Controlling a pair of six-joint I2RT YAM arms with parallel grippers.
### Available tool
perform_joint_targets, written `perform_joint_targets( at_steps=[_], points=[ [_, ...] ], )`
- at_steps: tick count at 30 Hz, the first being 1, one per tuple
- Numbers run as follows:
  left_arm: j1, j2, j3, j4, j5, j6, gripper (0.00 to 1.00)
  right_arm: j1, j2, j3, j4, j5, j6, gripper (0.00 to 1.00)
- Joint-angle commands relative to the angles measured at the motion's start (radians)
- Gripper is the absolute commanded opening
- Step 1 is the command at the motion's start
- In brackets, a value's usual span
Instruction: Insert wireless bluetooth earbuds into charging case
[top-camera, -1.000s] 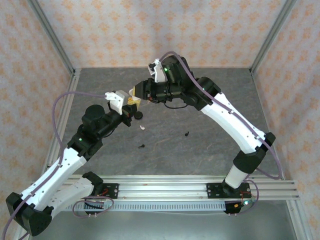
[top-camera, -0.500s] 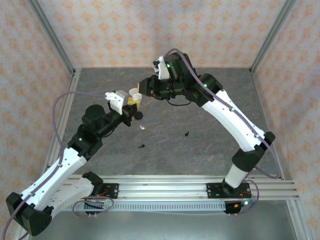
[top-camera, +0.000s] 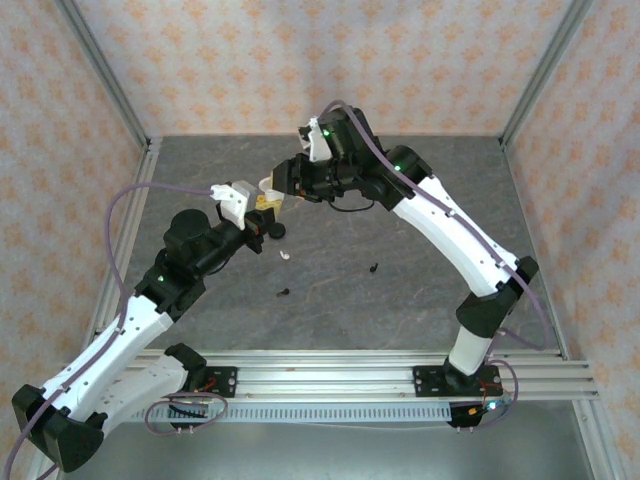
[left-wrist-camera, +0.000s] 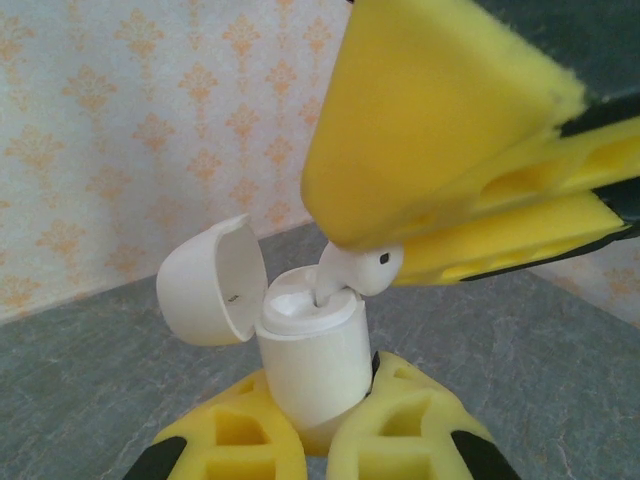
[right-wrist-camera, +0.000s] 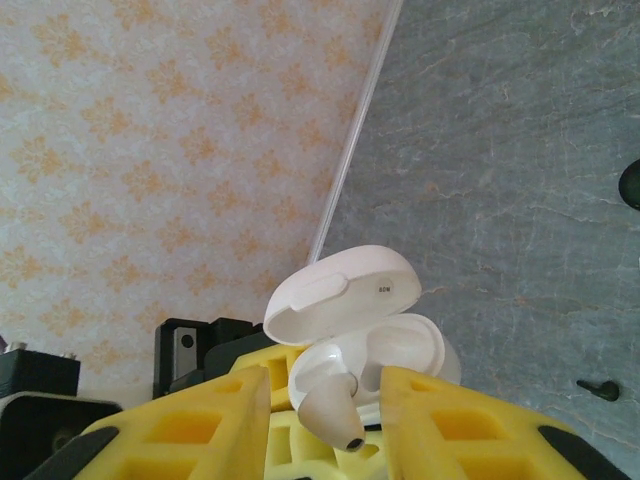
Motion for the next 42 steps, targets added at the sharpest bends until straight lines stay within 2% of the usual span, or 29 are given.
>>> perform_joint_targets(
  at_steps=[1,24,32,37,42],
  points=[
    [-0.005,-0.008,0.007,0.038,0.011,-0.004,0.00,0.012,-0.004,0.020,0.004,-0.018,0.005,0.34],
    [-0.006,0.013,-0.001,0.060,0.011,-0.019,0.00,0.052,0.023,0.109,-0.099,0.028,-0.042,0.34],
    [-0.005,-0.005,0.005,0.052,0.023,-0.024,0.00,0.011,-0.018,0.103,-0.083,0.039,-0.027,0.35],
    [-0.006,-0.037,0.010,0.052,0.047,-0.038,0.00,-0.037,-0.067,0.025,-0.017,0.015,0.003,0.43],
    [-0.005,-0.047,0.040,0.043,0.114,-0.054,0.00,-0.055,-0.097,-0.075,0.128,-0.057,0.086,0.50]
  ],
)
